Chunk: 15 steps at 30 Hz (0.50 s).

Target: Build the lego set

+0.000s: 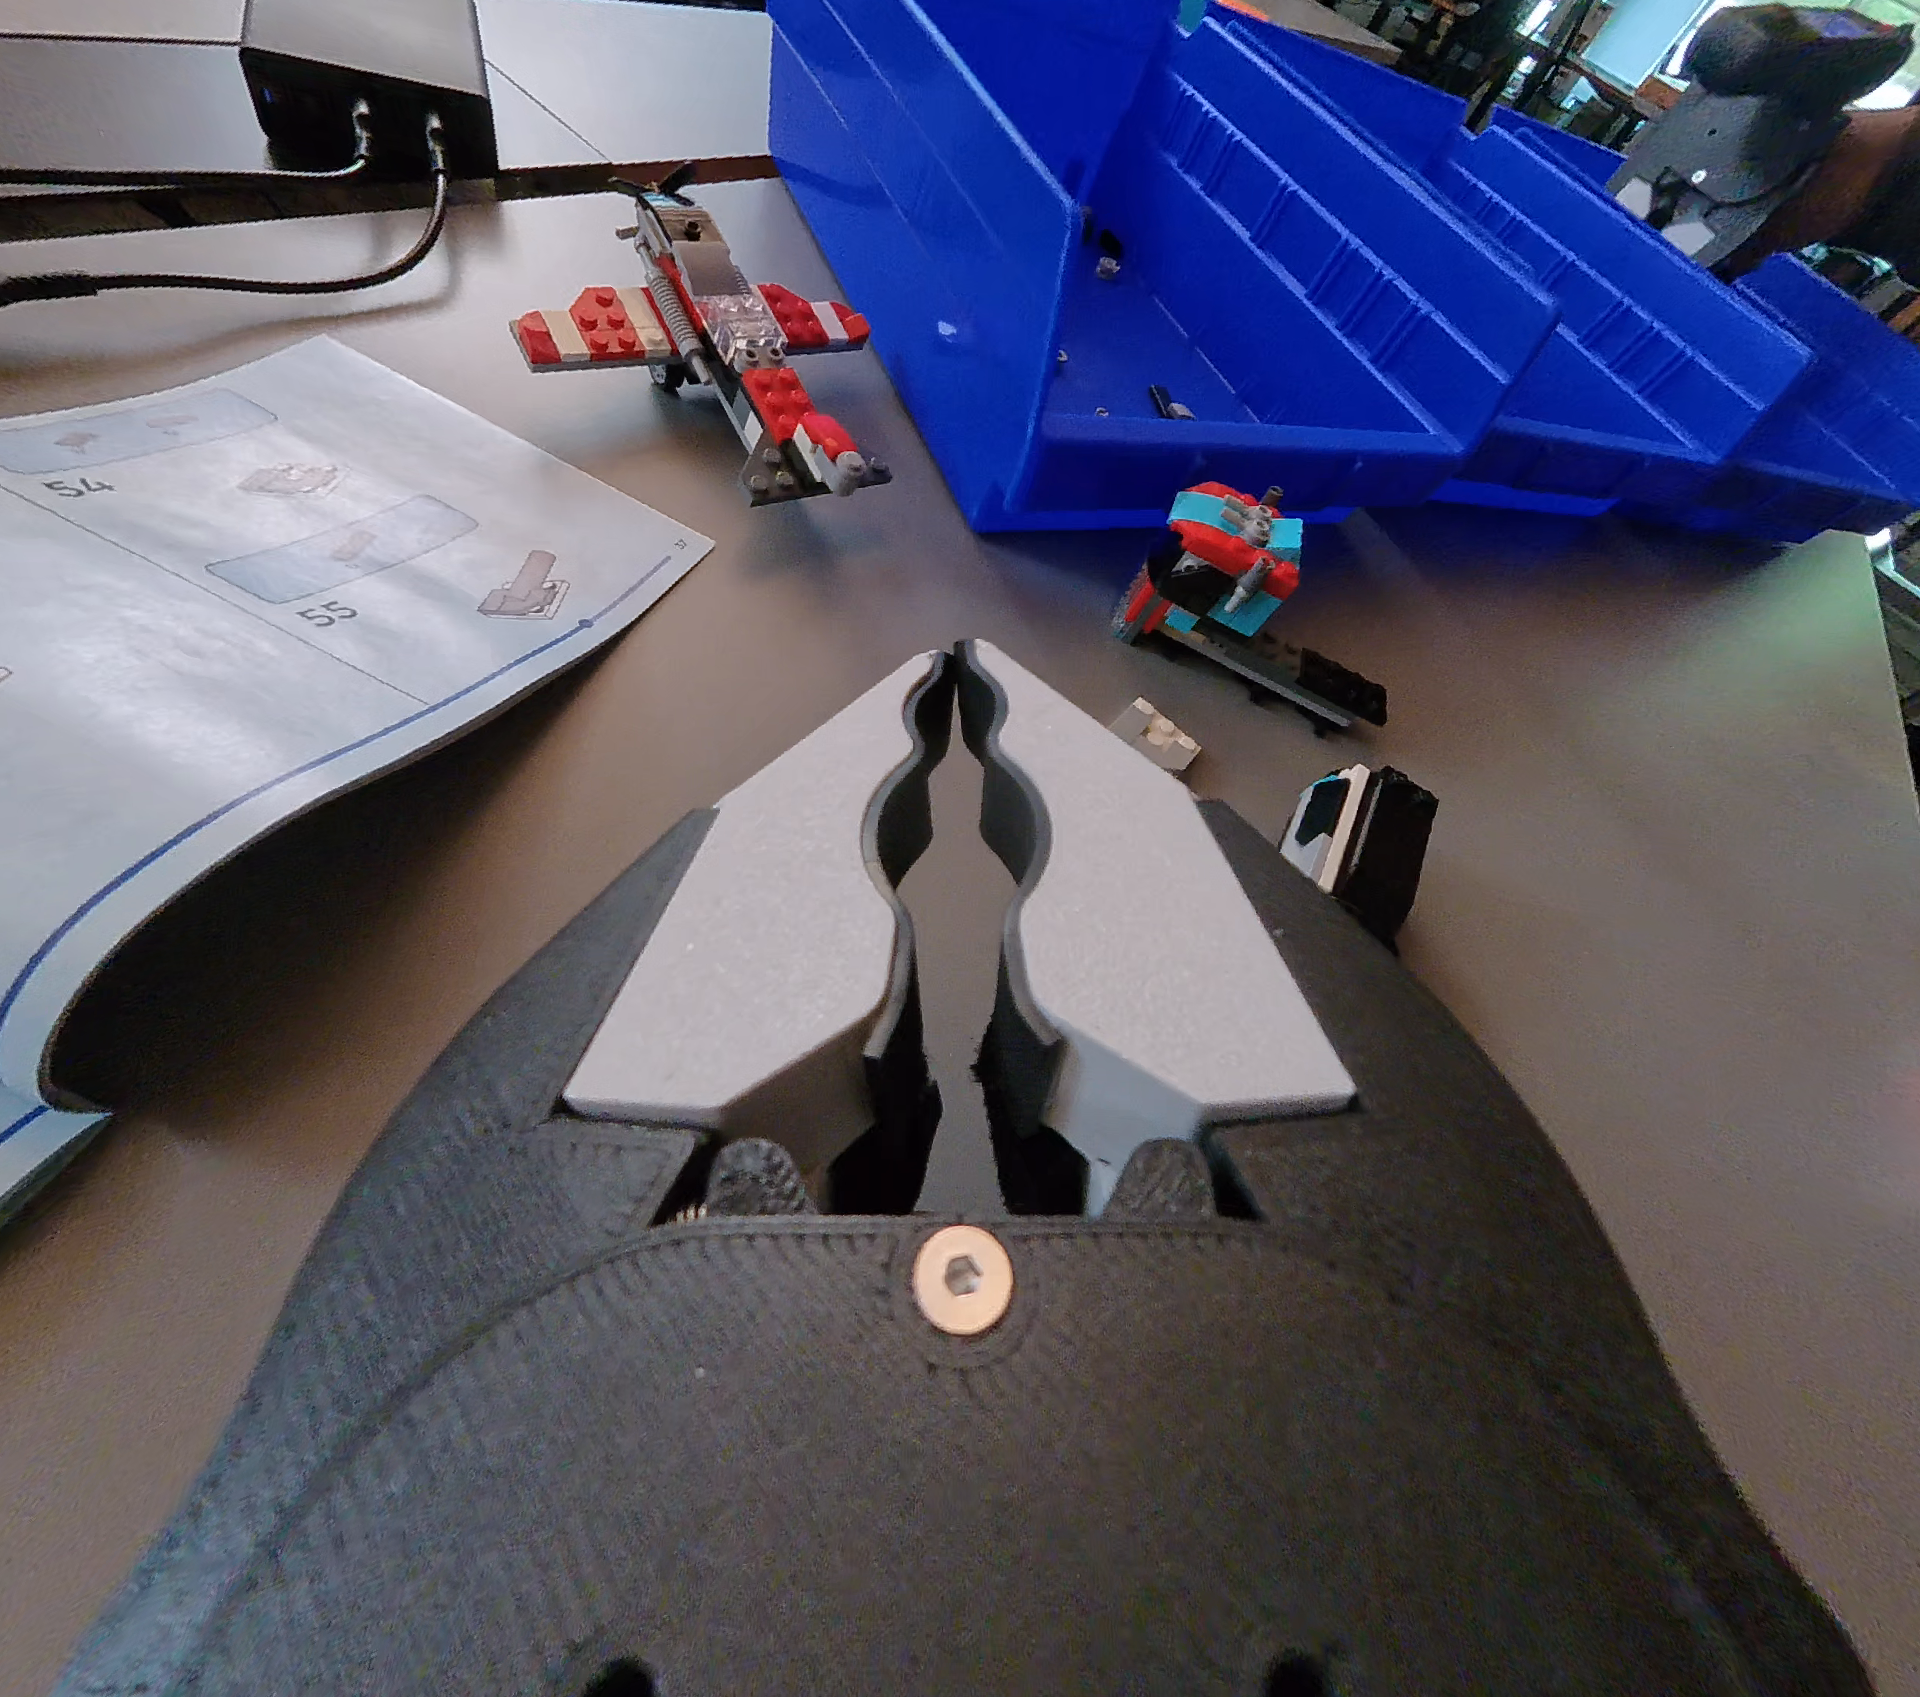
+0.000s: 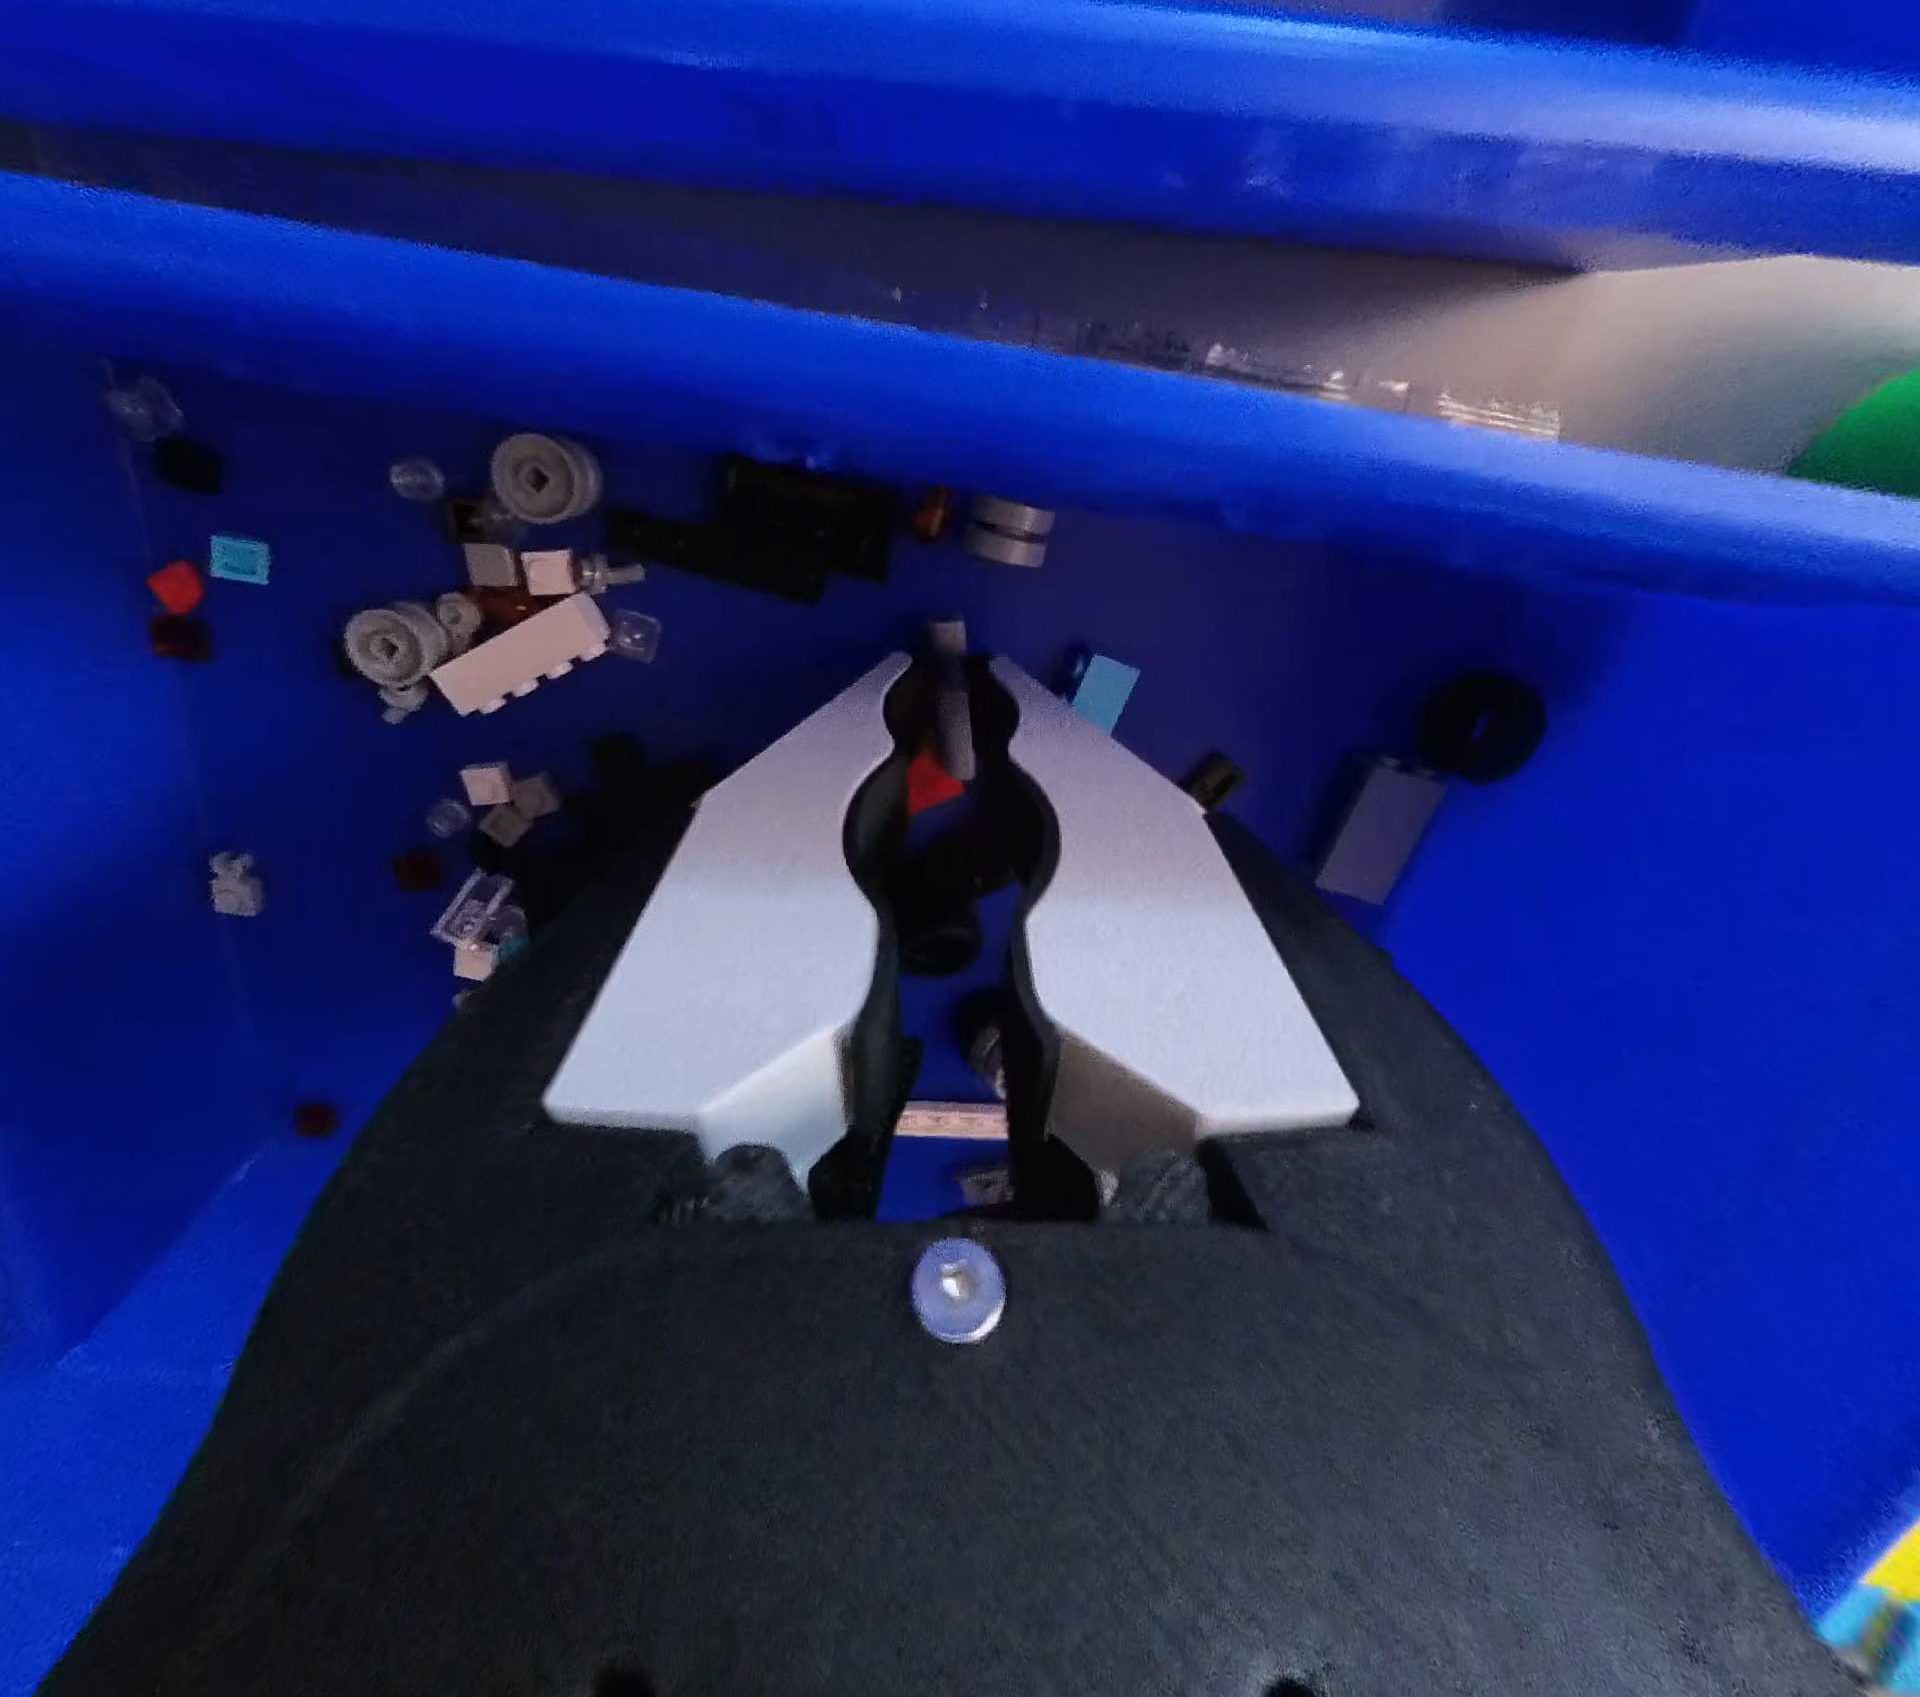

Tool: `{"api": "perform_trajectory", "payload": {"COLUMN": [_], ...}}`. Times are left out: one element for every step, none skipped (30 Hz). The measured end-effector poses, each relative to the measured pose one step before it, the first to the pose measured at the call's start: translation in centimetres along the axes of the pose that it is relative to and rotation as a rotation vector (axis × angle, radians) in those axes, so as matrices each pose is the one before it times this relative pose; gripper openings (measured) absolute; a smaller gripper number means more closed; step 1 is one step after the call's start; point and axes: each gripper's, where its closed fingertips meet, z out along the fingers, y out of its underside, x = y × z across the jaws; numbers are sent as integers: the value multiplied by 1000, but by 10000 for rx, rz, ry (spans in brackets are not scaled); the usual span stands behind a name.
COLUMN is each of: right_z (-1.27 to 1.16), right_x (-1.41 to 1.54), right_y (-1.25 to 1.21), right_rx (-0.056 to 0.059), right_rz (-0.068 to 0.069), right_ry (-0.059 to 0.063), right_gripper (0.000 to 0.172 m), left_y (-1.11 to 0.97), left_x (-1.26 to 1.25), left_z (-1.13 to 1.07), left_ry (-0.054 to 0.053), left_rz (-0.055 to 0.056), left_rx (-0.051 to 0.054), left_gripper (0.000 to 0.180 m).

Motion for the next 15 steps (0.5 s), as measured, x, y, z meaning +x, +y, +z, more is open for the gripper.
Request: {"api": "perform_trajectory", "payload": {"right_z": [-570,-784,-958,-1139,-1285,-1412,-1481,-1497,-1437,-1325,-1143,-867,-509,-87,381], "right_x": [-111,-170,-273,-404,-537,-621,-692,-838,-1025,-1267,-1472,-1652,-1819,-1882,-1907], "right_y": [-328,-486,-588,-702,-866,-995,-1093,-1151,-1254,-1381,-1578,-1779,-1902,-1914,-1864], "right_rx": [304,387,422,471,550,604,620,593,564,544,560,581,581,571,560], "right_rz": [226,273,271,248,261,276,258,198,96,-5,-70,-107,-129,-130,-111], "right_ry": [-26,8,32,55,47,55,90,95,91,46,-5,-63,-128,-163,-183], "right_gripper": [9,9,9,9,9,9,9,8,8,8,8,8,8,8,8], "left_y": [13,68,59,-16,-51,-56,-33,-39,-71,-91,-153,-277,-402,-488,-540], "left_x": [132,158,166,189,220,221,203,197,230,252,349,486,582,558,545], "left_z": [-62,-89,-118,-184,-238,-257,-275,-283,-283,-274,-240,-246,-227,-220,-211], "left_ry": [54,66,57,60,79,89,82,82,74,58,69,99,119,108,102], "left_rz": [58,51,63,95,99,79,58,58,73,78,86,137,188,167,115], "left_rx": [8,-21,-6,53,88,87,80,82,101,104,84,107,168,202,232], "left_gripper": [1,1,1,1,1,1,1,1,1,1,1,1,2,2,3]}}
